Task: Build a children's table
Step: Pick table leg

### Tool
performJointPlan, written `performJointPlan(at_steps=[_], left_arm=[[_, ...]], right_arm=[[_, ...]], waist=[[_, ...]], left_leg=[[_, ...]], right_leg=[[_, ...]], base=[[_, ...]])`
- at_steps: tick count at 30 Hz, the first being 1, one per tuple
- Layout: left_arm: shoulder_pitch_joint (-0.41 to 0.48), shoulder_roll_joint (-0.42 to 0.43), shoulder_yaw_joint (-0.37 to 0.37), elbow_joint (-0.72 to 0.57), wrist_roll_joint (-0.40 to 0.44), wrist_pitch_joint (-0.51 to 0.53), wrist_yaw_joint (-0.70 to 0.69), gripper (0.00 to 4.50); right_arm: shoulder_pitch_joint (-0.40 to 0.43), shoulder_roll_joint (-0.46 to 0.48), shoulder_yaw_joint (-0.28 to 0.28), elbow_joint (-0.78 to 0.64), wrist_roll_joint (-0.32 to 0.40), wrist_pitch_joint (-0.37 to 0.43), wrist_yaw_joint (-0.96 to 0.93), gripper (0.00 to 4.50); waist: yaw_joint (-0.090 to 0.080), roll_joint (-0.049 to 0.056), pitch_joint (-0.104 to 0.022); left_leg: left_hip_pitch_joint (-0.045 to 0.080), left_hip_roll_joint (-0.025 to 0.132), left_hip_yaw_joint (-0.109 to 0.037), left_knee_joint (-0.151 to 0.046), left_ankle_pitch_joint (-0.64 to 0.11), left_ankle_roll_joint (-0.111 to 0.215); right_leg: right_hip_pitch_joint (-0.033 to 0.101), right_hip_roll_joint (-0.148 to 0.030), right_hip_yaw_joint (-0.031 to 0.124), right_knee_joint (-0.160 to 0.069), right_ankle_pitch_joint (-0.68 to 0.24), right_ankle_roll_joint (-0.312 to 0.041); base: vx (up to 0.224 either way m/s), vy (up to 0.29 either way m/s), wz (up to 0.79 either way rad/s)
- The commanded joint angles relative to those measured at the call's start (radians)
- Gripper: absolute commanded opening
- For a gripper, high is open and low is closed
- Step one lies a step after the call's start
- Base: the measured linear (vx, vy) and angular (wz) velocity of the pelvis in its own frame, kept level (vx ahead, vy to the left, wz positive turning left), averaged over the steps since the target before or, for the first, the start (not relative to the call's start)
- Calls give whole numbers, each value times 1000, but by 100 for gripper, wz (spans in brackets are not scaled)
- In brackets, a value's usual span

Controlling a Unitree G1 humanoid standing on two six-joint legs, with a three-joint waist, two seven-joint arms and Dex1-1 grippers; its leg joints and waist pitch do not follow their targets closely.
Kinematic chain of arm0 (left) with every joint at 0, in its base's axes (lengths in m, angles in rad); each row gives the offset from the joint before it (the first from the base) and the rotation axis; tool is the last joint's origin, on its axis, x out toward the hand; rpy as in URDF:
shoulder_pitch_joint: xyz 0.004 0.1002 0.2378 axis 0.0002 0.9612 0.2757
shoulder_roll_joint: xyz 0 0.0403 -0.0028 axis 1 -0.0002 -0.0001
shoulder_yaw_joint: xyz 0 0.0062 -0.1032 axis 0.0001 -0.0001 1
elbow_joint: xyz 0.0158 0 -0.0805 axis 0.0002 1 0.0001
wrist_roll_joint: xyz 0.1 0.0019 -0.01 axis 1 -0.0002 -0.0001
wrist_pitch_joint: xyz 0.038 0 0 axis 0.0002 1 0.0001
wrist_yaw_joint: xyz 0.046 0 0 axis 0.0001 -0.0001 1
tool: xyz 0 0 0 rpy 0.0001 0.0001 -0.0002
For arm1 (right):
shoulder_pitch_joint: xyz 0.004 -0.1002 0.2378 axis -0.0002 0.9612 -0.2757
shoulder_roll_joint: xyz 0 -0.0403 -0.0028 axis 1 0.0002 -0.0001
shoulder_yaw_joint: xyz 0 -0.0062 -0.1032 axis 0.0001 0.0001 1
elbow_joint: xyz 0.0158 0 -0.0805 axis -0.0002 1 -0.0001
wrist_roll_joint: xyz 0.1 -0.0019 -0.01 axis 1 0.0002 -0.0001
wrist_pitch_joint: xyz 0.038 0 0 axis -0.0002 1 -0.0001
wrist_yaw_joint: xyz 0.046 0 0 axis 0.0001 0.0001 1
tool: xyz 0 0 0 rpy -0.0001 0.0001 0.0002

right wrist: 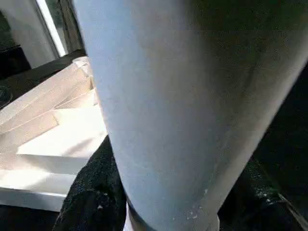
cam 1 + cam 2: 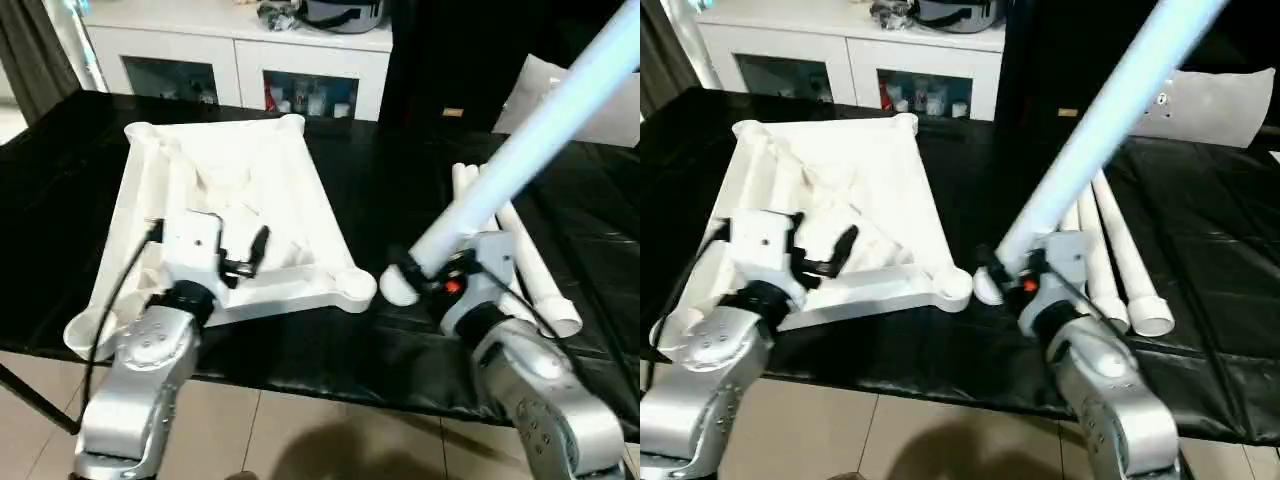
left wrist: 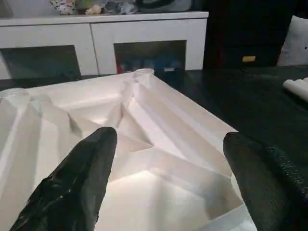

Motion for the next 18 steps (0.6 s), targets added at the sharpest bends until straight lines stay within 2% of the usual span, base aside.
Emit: performJointPlan(at_steps=[1, 2, 3, 4, 5, 6, 7, 8, 9, 10, 11, 12, 13, 14, 15, 16, 17, 18], left_arm=[[0, -6, 3, -27, -6, 10, 5, 399], [0, -6, -2, -26, -2, 11, 5, 399], [1, -6, -5, -25, 2, 12, 4, 399], [1, -6, -5, -25, 2, 12, 4, 399], [4, -8, -8, -26, 5, 10, 3, 399], [5, -9, -10, -27, 7, 10, 4, 399], [5, -9, -11, -27, 8, 10, 4, 399], [6, -11, -14, -31, 9, 12, 4, 399], [7, -12, -16, -34, 10, 13, 4, 399], [7, -12, -16, -34, 10, 13, 4, 399], [7, -11, -18, -36, 9, 12, 2, 399], [6, -11, -19, -37, 10, 12, 0, 399], [6, -11, -19, -37, 11, 12, -1, 399], [6, -10, -19, -38, 12, 12, -1, 399], [7, -11, -19, -38, 12, 12, -1, 399], [9, -11, -21, -40, 14, 11, -1, 399], [9, -11, -21, -40, 14, 11, -1, 399], [11, -11, -22, -40, 15, 10, -1, 399]], right_arm=[[-1, 0, 4, -21, 1, -4, 15, 193], [-3, -2, 10, -18, -9, -16, 21, 193], [-4, -4, 15, -15, -15, -25, 24, 193], [-4, -4, 15, -15, -15, -25, 24, 193], [-6, -8, 23, -11, -19, -34, 27, 193], [-9, -11, 28, -7, -19, -39, 31, 193], [-9, -12, 29, -6, -19, -40, 33, 193], [-15, -16, 35, 0, -18, -42, 40, 193], [-21, -21, 39, 6, -18, -45, 48, 193], [-21, -21, 39, 6, -18, -45, 48, 193], [-26, -23, 41, 11, -19, -46, 53, 193], [-35, -28, 44, 19, -22, -48, 63, 193], [-40, -31, 45, 23, -25, -51, 69, 193], [-41, -33, 46, 24, -27, -52, 71, 193], [-43, -35, 48, 26, -29, -54, 73, 193], [-43, -39, 49, 29, -34, -58, 77, 193], [-43, -39, 49, 29, -34, -58, 77, 193], [-44, -41, 50, 30, -36, -59, 78, 193]], waist=[[-1, 11, -31], [-7, 12, -14], [-10, 11, -10], [-15, 11, -2], [-21, 13, 0], [-26, 12, -4], [-26, 16, -8], [-36, 15, -13], [-36, 13, -16], [-28, 11, -28], [-23, 9, -30], [-14, 6, -43], [-12, 12, -55], [-13, 16, -59], [-15, 18, -63], [-29, 24, -77], [-57, 32, -74], [-66, 21, -84]], left_leg=[[50, 84, -39, -90, -450, -22], [84, 75, -37, -84, -575, -35], [100, 69, -37, -80, -618, -40], [115, 66, -40, -78, -665, -42], [117, 71, -46, -89, -683, -39], [113, 74, -48, -95, -682, -38], [113, 79, -53, -101, -689, -41], [111, 80, -52, -111, -665, -34], [101, 76, -47, -111, -624, -25], [73, 63, -31, -104, -474, 7], [55, 54, -22, -98, -390, 25], [34, 42, -12, -77, -230, 60], [42, 41, -13, -73, -101, 105], [51, 44, -18, -75, -71, 119], [66, 50, -26, -76, -39, 142], [126, 80, -65, -74, 71, 233], [238, 160, -147, -70, 136, 375], [271, 200, -180, -65, 191, 441]], right_leg=[[34, -132, 68, -116, -431, -75], [21, -127, 55, -145, -616, -45], [21, -123, 45, -156, -681, -29], [28, -118, 30, -173, -734, -7], [43, -116, 20, -172, -700, -2], [54, -117, 16, -166, -675, -4], [63, -122, 17, -162, -645, -8], [74, -128, 29, -153, -563, -41], [85, -133, 36, -152, -539, -55], [115, -140, 52, -151, -473, -82], [130, -142, 58, -153, -444, -92], [151, -141, 63, -151, -370, -101], [148, -117, 49, -130, -219, -117], [142, -106, 41, -120, -162, -114], [133, -96, 33, -105, -99, -108], [90, -77, 9, -52, 23, -80], [-48, -83, 2, 21, -57, -19], [-89, -102, 18, 53, -108, 26]], base=[[0, 0, 0], [0, 0, 0], [0, 0, 0], [0, 0, 0], [0, 0, 0], [68, 44, -12], [77, 35, -9], [77, 35, -9], [90, 25, -6], [109, 19, -5], [109, 19, -5], [128, 13, 0], [137, 13, 4], [137, 13, 4], [151, 13, 5], [197, -1, 10], [197, -1, 10], [212, -45, 17]])
